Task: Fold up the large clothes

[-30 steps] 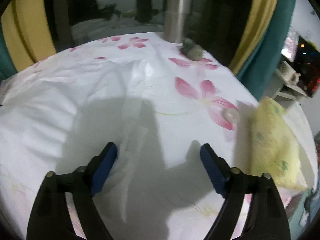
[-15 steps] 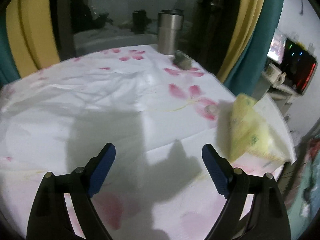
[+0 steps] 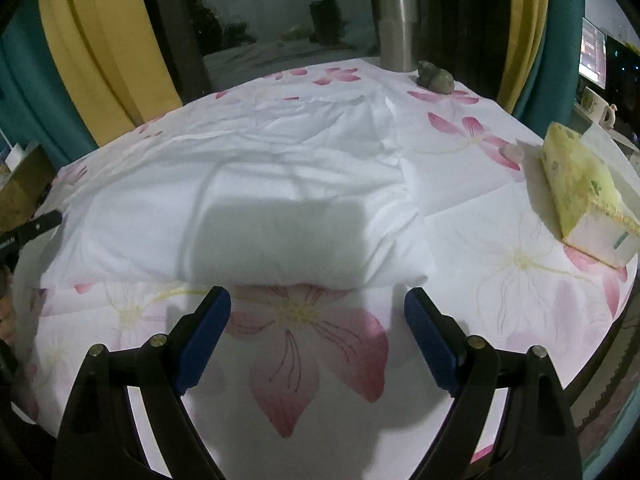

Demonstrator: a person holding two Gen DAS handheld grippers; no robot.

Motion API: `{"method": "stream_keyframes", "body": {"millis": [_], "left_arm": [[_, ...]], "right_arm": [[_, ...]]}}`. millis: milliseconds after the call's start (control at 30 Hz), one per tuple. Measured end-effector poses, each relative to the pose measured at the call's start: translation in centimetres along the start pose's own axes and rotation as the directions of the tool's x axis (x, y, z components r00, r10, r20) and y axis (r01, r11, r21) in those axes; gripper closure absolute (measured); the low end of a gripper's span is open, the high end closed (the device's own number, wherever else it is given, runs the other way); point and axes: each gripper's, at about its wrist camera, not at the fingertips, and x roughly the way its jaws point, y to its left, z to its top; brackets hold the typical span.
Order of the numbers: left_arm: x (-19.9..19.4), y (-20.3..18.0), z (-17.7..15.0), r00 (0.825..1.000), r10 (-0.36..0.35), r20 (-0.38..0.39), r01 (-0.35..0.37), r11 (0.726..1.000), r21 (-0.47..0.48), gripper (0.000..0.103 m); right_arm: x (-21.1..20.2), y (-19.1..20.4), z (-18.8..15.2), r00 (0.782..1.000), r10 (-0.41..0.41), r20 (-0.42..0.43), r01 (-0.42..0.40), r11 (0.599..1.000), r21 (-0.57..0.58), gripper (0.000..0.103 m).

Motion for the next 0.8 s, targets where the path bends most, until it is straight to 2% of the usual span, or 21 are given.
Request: {"method": "stream_keyframes", "body": {"millis": [100,200,300,333,467,567,733,800], "left_arm": [[1.4,-3.3,0.7,0.998,-0.057,-0.010,0.058,0.997,0.052,0.049],[3.1,-4.7,0.5,0.996,-0.070,-0.055,0.074,0.995,0.066,0.049],[6.6,-5.3,-0.9,0.987,-0.043,-0.155,0.057,0.994,0.090,0.049],[6.6,-5.3,-1.2,0.991,-0.046,-0.122,0.058,0.994,0.092,0.049],[6.3,-5.1,-1.1,0.990,-0.048,-0.135,0.062,0.993,0.102,0.048],[5.2,-3.9,-0.8,0.987,-0.064,-0.146,0.072,0.996,0.053,0.048],[2.7,-0.7,-0.1,0.997,-0.003,-0.077,0.005,1.000,0.017,0.048],[2.5,0.6,0.0,0.998,0.024,-0.058,-0.024,1.000,-0.001,0.048]], "right_arm": [[0.0,-0.1,0.4,1.000,-0.010,0.006,0.010,1.000,0.002,0.015],[0.0,-0.2,1.0,0.999,-0.032,0.015,0.032,0.999,-0.006,0.015],[0.2,-0.5,1.4,0.999,-0.049,0.019,0.050,0.999,-0.006,0.015],[0.2,-0.7,1.4,0.998,-0.054,0.020,0.054,0.999,-0.004,0.015],[0.6,-1.2,1.5,0.998,-0.065,0.012,0.065,0.998,0.005,0.015],[0.4,-1.5,1.6,0.998,-0.063,0.015,0.063,0.998,0.013,0.015],[0.1,-1.7,1.0,1.000,-0.023,0.008,0.023,0.998,0.051,0.015],[0.4,-2.5,0.3,1.000,0.020,0.008,-0.021,0.991,0.129,0.004]]}}
